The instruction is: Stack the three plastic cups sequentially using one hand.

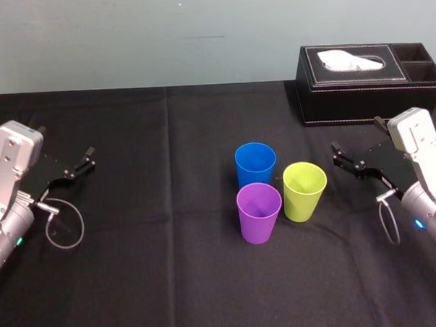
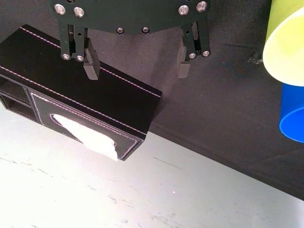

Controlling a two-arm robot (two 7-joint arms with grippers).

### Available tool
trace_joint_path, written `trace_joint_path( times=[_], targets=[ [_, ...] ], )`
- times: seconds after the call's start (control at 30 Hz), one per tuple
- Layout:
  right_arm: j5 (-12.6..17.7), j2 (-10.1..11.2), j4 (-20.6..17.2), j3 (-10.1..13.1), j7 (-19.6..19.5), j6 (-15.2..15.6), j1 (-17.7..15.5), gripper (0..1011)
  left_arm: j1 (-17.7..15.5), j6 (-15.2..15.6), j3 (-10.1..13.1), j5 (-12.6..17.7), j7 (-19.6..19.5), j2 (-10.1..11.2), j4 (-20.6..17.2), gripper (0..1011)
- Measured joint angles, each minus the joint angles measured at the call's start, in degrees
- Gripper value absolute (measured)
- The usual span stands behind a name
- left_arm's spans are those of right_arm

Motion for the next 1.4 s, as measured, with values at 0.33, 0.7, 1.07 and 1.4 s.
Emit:
trace_joint_path(
  times=[0.33,0.7,1.07,1.4],
  targets=[
    [0.0,0.0,0.0,0.0,0.0,0.0,0.0,1003,0.0,0.0,0.0,0.0,0.0,0.0,0.0,1011],
    [0.0,0.0,0.0,0.0,0.0,0.0,0.0,1003,0.0,0.0,0.0,0.0,0.0,0.0,0.0,1011],
    [0.0,0.0,0.0,0.0,0.0,0.0,0.0,1002,0.0,0.0,0.0,0.0,0.0,0.0,0.0,1011],
    [0.0,0.0,0.0,0.0,0.0,0.0,0.0,1002,0.0,0.0,0.0,0.0,0.0,0.0,0.0,1011]
  ],
)
